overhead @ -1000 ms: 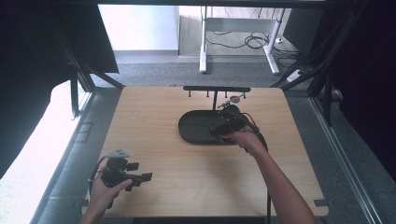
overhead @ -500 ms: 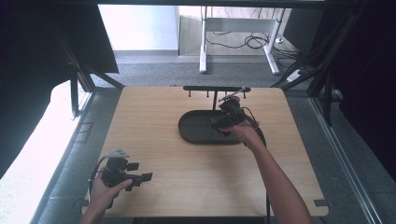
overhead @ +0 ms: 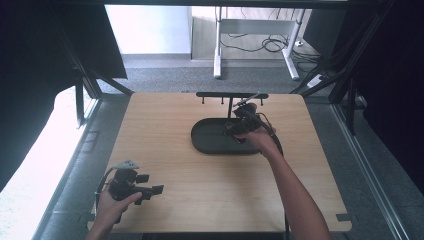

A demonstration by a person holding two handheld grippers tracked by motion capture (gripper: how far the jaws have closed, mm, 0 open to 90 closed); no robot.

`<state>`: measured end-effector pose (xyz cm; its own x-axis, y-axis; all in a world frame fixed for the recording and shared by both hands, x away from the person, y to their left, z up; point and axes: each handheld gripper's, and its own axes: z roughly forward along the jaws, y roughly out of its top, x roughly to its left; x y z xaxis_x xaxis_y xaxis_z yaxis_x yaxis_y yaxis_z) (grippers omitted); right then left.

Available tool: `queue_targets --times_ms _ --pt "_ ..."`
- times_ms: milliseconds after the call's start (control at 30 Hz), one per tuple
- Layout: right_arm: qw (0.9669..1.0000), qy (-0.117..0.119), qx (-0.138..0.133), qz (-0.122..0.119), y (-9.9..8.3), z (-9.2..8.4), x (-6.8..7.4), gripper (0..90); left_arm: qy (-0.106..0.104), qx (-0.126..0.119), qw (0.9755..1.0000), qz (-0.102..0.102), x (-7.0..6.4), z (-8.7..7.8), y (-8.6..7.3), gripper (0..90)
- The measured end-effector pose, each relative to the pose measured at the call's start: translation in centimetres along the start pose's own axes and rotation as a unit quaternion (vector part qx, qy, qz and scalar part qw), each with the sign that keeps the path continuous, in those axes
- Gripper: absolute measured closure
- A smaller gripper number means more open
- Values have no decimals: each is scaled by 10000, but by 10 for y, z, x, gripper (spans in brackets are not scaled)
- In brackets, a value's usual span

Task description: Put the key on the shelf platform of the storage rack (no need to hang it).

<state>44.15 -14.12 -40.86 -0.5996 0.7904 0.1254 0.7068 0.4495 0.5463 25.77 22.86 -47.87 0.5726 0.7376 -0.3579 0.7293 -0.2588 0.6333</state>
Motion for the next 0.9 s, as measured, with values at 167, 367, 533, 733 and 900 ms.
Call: queue_targets --times_ms 167,367,533,733,900 --pt "10000 -66 14 4 4 3 0 494 3 -7 10000 -15 1 0 0 196" --pt "9999 -138 53 26 8 9 -4 494 -2 -14 10000 -22 1 -1 0 195" --pt "9998 -203 29 77 14 13 -6 494 2 -16 10000 -24 1 -1 0 196" --pt "9995 -302 37 113 19 19 -8 494 -11 -14 10000 -21 2 -1 0 196" --pt "9989 -454 39 113 21 27 -10 494 -9 -12 10000 -22 2 -2 0 195"
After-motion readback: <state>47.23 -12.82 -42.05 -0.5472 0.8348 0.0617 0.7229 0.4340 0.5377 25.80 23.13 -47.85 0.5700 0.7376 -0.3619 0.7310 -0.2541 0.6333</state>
